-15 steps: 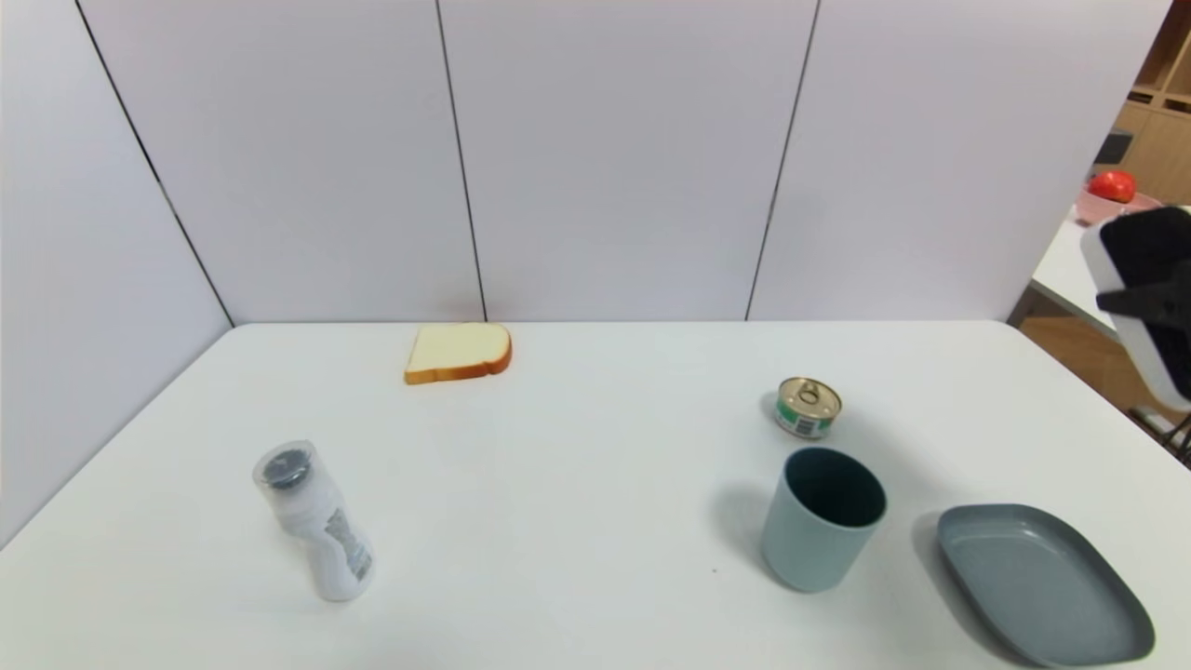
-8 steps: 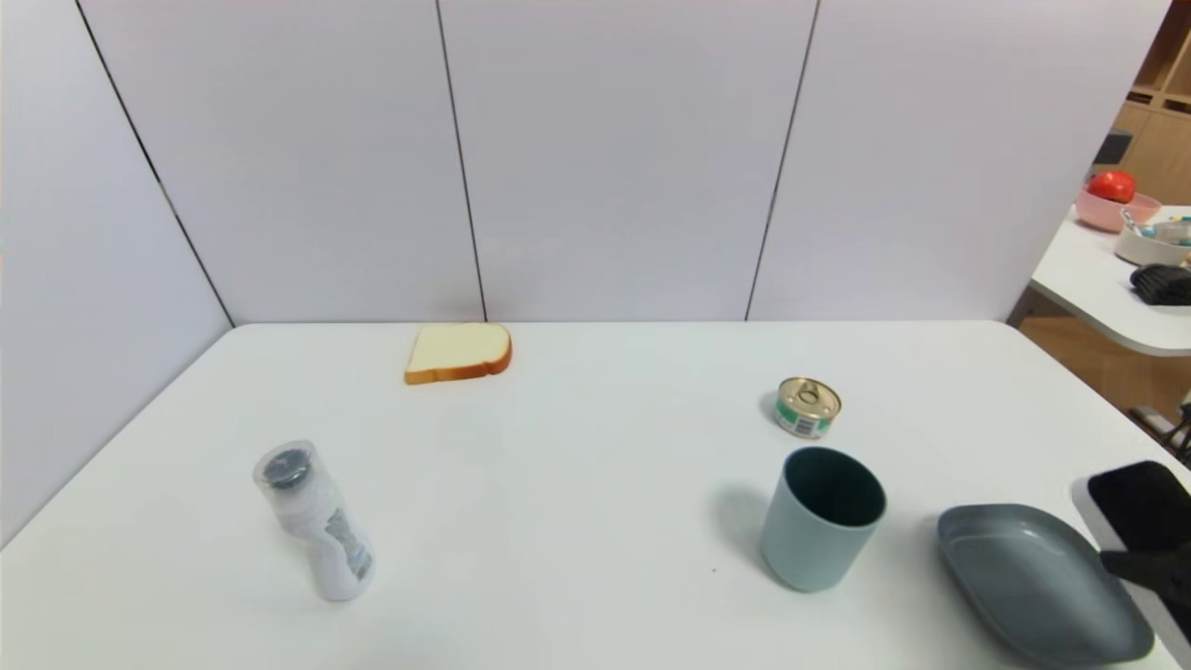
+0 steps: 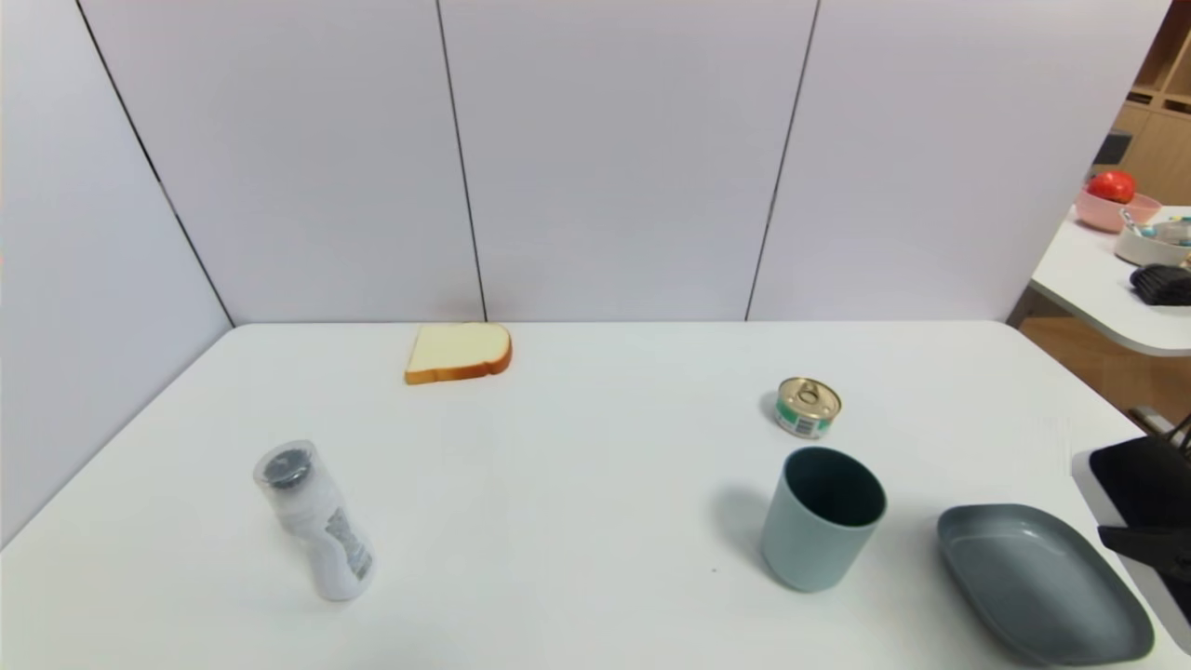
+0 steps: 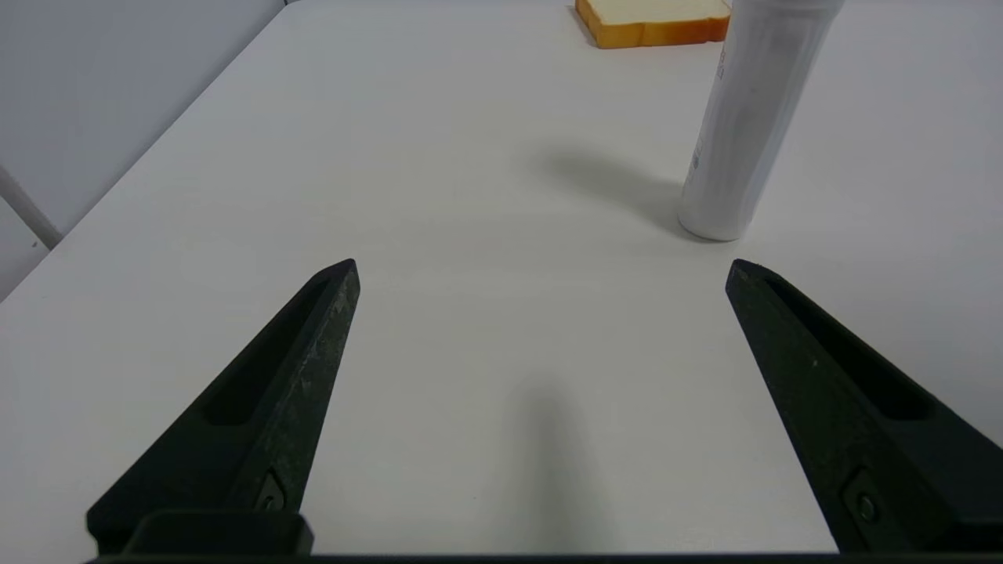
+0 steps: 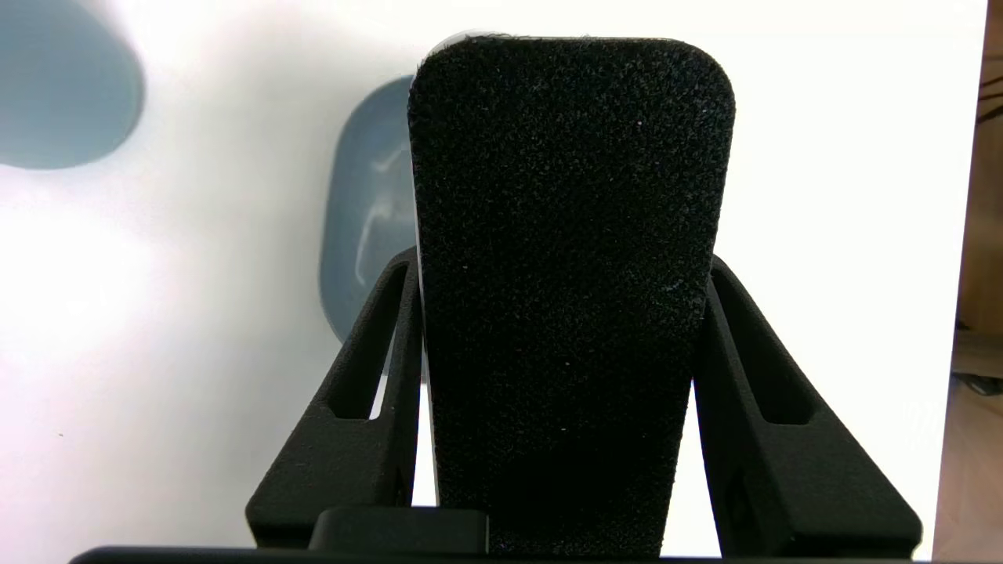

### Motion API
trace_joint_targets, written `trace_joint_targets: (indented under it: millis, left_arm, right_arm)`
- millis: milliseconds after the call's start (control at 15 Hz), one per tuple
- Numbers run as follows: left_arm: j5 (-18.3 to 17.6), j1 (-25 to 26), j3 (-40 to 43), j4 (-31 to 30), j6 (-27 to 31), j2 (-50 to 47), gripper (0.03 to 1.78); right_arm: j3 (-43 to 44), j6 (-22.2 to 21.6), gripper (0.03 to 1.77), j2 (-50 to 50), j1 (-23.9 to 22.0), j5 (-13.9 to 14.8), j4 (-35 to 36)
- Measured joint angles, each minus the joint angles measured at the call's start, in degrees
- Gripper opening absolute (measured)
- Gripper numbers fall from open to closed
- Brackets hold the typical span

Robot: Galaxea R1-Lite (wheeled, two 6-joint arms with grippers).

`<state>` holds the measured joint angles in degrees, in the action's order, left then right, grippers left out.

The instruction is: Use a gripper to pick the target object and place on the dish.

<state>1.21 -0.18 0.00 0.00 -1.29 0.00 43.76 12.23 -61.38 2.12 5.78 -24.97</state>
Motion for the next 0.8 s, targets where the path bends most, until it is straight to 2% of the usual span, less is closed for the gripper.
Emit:
trace_joint_targets:
  millis: [467, 800]
  left_arm:
    - [-0.02, 0.0, 0.0, 0.0, 0.0, 0.0, 1.69]
    - [-0.02, 0.0, 0.0, 0.0, 0.0, 0.0, 1.69]
  right_arm:
    - [1.88, -0.62, 0.95, -8.44, -0.23, -1.07, 0.46]
    - [1.85, -0.55, 0.95, -14.23, -1.46, -2.1, 3.36]
